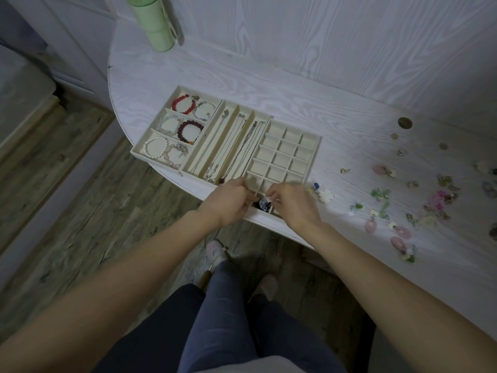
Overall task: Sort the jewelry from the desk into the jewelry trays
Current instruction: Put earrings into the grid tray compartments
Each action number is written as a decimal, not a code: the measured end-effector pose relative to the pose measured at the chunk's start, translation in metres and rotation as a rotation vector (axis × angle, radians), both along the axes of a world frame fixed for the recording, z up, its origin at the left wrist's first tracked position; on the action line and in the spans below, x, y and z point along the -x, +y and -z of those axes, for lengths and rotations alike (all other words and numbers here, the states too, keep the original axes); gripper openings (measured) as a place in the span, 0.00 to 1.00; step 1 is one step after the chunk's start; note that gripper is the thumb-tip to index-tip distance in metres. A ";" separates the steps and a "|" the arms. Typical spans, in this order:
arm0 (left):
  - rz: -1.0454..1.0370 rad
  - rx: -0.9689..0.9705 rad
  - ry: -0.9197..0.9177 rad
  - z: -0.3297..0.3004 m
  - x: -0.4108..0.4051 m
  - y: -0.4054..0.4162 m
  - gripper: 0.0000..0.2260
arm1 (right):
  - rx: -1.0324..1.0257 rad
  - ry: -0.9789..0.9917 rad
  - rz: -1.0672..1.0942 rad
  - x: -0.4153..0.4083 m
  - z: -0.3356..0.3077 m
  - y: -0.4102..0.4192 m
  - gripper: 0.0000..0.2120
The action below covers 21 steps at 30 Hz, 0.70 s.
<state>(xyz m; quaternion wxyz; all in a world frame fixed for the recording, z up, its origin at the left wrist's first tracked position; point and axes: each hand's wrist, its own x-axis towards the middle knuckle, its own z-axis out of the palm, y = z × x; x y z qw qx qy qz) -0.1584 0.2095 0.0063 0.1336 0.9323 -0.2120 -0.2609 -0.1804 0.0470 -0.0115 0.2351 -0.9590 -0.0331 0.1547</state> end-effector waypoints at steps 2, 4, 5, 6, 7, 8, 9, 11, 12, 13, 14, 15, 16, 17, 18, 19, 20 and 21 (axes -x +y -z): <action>0.101 -0.087 -0.057 0.000 0.001 0.001 0.18 | 0.045 -0.004 -0.035 0.000 0.003 0.001 0.12; 0.145 -0.144 -0.089 0.000 0.002 0.001 0.18 | 0.081 -0.007 -0.045 0.000 0.003 0.001 0.12; 0.155 -0.162 -0.096 0.000 0.002 0.001 0.18 | 0.101 -0.010 -0.047 0.000 0.003 0.000 0.12; 0.163 -0.177 -0.099 0.001 0.002 0.000 0.17 | 0.121 -0.010 -0.051 0.000 0.002 0.000 0.11; 0.167 -0.192 -0.098 0.002 0.002 -0.001 0.17 | 0.141 -0.010 -0.057 0.001 0.001 0.000 0.11; 0.171 -0.202 -0.096 0.002 0.002 -0.001 0.17 | 0.159 -0.011 -0.064 0.001 0.000 0.000 0.12; 0.173 -0.208 -0.097 0.002 0.002 -0.002 0.17 | 0.176 -0.013 -0.073 0.001 0.000 0.001 0.12; 0.183 -0.195 -0.119 0.001 0.002 -0.002 0.17 | 0.203 -0.014 -0.101 0.001 -0.001 0.003 0.13; 0.189 -0.178 -0.133 -0.001 0.002 -0.002 0.18 | 0.209 -0.012 -0.114 0.001 -0.001 0.003 0.14; 0.198 -0.164 -0.143 -0.002 0.003 -0.002 0.19 | 0.211 -0.010 -0.121 0.000 -0.002 0.003 0.14; 0.210 -0.162 -0.148 -0.004 0.003 -0.002 0.19 | 0.208 -0.013 -0.120 0.000 -0.003 0.003 0.15; 0.225 -0.174 -0.150 -0.005 0.003 -0.002 0.20 | 0.205 -0.022 -0.119 0.000 -0.003 0.003 0.15; 0.240 -0.195 -0.152 -0.005 0.004 -0.002 0.19 | 0.198 -0.039 -0.118 0.000 -0.004 0.002 0.14; 0.250 -0.215 -0.156 -0.004 0.004 -0.002 0.19 | 0.192 -0.055 -0.117 -0.001 -0.004 0.001 0.14; 0.254 -0.230 -0.160 -0.004 0.004 -0.002 0.19 | 0.188 -0.064 -0.118 -0.001 -0.005 0.000 0.14; 0.252 -0.237 -0.160 -0.003 0.005 -0.003 0.18 | 0.188 -0.064 -0.126 -0.002 -0.006 -0.001 0.13; 0.249 -0.240 -0.160 -0.003 0.004 -0.003 0.18 | 0.195 -0.056 -0.141 -0.002 -0.006 -0.002 0.13; 0.250 -0.241 -0.161 -0.002 0.004 -0.004 0.18 | 0.210 -0.043 -0.162 -0.002 -0.007 -0.002 0.14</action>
